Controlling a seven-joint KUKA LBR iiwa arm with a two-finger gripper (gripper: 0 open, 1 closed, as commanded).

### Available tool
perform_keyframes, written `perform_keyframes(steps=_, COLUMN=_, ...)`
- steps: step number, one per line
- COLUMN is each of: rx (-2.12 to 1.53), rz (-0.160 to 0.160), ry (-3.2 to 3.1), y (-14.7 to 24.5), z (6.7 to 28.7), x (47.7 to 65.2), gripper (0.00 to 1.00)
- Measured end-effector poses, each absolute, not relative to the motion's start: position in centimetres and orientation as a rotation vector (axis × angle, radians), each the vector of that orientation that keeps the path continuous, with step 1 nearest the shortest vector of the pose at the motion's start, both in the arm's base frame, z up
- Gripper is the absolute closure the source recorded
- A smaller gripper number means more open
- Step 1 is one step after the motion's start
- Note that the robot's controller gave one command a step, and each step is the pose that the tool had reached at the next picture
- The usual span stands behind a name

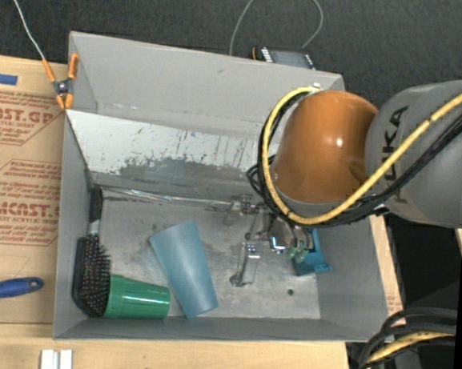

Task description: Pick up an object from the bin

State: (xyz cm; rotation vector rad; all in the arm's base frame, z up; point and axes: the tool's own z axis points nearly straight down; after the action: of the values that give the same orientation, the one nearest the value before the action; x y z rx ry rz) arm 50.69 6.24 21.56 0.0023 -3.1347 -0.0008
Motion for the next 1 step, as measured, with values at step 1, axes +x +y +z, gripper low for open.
perform_keyframes(steps=1, rx=0.472, rz=-0.003, ry=-3.09, y=10.13, z=9.24, x=51.48, gripper=0.0)
